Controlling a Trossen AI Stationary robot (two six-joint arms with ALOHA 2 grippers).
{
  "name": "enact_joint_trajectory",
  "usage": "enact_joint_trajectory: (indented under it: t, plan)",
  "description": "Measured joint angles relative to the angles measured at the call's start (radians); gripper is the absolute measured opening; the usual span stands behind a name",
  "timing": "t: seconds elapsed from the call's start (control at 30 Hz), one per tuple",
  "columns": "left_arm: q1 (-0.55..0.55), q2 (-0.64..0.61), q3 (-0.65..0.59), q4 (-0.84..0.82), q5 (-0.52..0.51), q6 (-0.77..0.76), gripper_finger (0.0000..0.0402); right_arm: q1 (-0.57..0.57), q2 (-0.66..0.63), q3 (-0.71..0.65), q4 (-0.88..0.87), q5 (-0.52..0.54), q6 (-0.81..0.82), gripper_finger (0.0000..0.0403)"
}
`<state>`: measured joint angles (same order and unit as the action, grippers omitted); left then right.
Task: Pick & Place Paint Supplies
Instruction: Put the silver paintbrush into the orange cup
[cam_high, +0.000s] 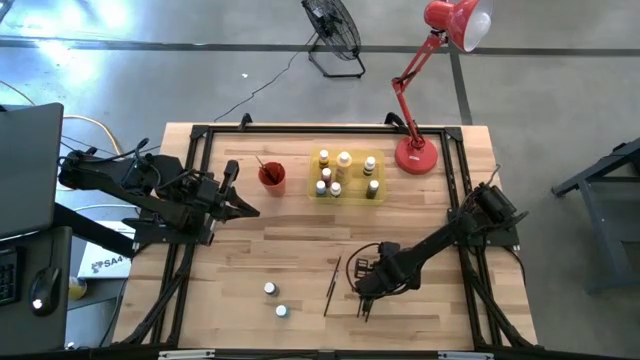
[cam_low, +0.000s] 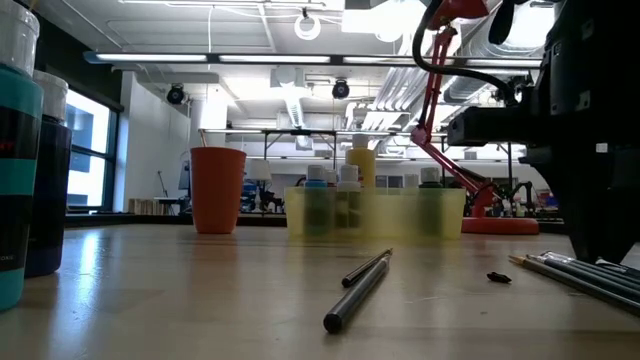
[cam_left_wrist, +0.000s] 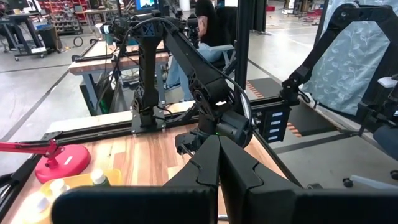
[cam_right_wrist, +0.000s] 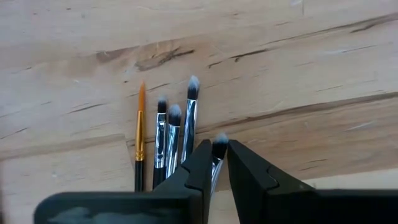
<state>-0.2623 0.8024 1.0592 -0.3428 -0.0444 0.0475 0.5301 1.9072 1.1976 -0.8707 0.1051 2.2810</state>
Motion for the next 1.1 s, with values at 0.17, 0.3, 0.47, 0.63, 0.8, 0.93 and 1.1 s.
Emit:
enact_joint_trajectory:
  t: [0.17,0.3,0.47,0.63,0.8,0.93,1.1]
  plan:
    - [0.0,0.0,0.0,-0.002,0.0,0.0,0.0001,0.0,-0.005,-0.028,0.04,0.0,0.011,0.0046]
    - [0.0,0.0,0.0,-0.002,0.0,0.0,0.0001,0.0,-0.009,-0.058,0.099,-0.001,0.019,0.0046]
    - [0.0,0.0,0.0,-0.006,0.0,0.0,0.0001,0.0,-0.007,-0.06,0.098,0.0,0.019,0.0046]
    - [0.0,0.0,0.0,-0.006,0.0,0.0,0.0001,0.0,-0.005,-0.061,0.092,0.0,0.019,0.0033]
    - [0.0,0.0,0.0,-0.005,-0.001,0.0,0.0001,0.0,-0.005,-0.062,0.088,0.002,0.018,0.0008]
    - [0.0,0.0,0.0,-0.005,-0.001,0.0,0.0001,0.0,-0.004,-0.062,0.087,0.0,0.01,0.0005]
    - [0.0,0.0,0.0,-0.005,-0.001,0.0,0.0001,0.0,-0.006,-0.062,0.086,-0.001,-0.006,0.0004]
